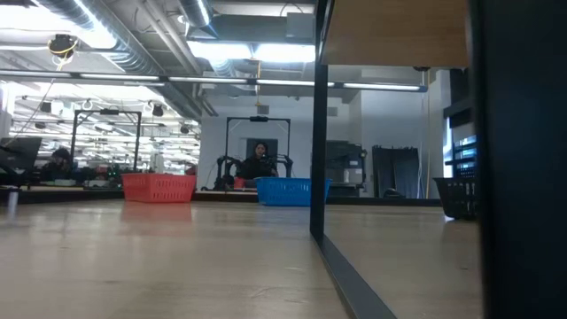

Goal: Stack baskets on shelf by color
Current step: Stack the bottom blue bin on top of the blue bin on the shelf, then stack the red bin on top of the red bins on the shelf

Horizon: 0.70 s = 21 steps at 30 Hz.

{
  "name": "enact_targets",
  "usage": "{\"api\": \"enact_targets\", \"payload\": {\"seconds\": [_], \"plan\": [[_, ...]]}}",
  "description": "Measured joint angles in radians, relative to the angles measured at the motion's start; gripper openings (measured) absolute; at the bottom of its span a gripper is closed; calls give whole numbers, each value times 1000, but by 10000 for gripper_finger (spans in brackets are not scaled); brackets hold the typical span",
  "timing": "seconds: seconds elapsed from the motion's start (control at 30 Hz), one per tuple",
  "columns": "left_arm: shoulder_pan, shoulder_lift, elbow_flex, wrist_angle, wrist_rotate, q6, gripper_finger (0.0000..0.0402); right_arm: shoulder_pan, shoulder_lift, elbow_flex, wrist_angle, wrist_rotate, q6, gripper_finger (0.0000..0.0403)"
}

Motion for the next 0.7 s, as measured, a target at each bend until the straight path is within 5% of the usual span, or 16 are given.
{"api": "enact_targets", "payload": {"seconds": [0.4, 0.7], "plan": [[0, 0, 0, 0, 0, 0, 73, 0, 3, 0, 12, 15, -22, 72], [0, 0, 0, 0, 0, 0, 73, -3, 2, 0, 12, 17, -74, 77]]}}
